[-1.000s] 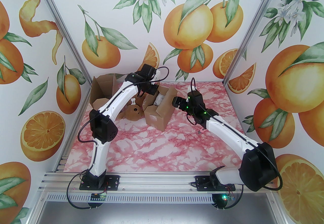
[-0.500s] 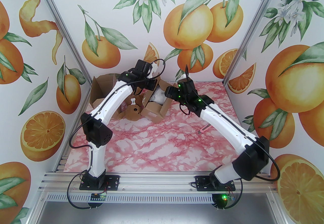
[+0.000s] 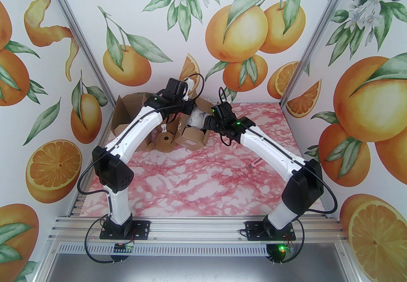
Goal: Unpack the express box
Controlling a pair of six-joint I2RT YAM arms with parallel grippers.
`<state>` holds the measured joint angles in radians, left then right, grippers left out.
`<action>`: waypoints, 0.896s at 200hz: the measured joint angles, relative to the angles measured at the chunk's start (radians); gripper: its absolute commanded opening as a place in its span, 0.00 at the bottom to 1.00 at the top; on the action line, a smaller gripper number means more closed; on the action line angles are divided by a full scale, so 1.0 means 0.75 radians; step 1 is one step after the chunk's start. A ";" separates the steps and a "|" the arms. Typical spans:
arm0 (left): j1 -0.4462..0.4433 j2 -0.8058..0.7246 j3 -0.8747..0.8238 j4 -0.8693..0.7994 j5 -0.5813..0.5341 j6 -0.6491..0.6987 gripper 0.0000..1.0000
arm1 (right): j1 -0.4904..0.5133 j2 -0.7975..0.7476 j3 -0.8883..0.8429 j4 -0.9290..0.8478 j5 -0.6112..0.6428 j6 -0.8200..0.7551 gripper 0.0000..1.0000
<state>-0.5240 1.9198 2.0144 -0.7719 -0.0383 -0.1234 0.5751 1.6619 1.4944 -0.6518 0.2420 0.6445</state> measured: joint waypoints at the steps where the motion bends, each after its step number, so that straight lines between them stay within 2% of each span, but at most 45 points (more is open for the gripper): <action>1: 0.000 0.000 -0.001 0.002 0.001 0.000 0.00 | 0.000 -0.001 -0.001 0.000 0.001 0.000 0.75; 51: 0.000 -0.016 -0.031 0.030 0.001 -0.001 0.00 | -0.046 -0.054 -0.123 0.002 0.013 0.010 0.71; 68: 0.000 -0.016 -0.038 0.044 0.008 -0.002 0.00 | -0.076 -0.097 -0.201 0.041 -0.010 0.030 0.67; 112: -0.012 -0.019 -0.059 0.069 0.064 -0.026 0.00 | -0.168 -0.278 -0.476 0.294 -0.170 0.137 0.56; 151: -0.008 -0.019 -0.064 0.086 0.075 -0.040 0.00 | -0.198 -0.311 -0.579 0.460 -0.253 0.156 0.46; 167: -0.008 -0.020 -0.064 0.087 0.079 -0.041 0.00 | -0.209 -0.337 -0.672 0.575 -0.294 0.158 0.47; 179: -0.007 -0.020 -0.064 0.091 0.091 -0.041 0.00 | -0.224 -0.364 -0.736 0.632 -0.315 0.157 0.56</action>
<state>-0.5293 1.9045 1.9667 -0.7036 0.0296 -0.1539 0.4068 1.3891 0.9424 -0.1780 0.0055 0.7620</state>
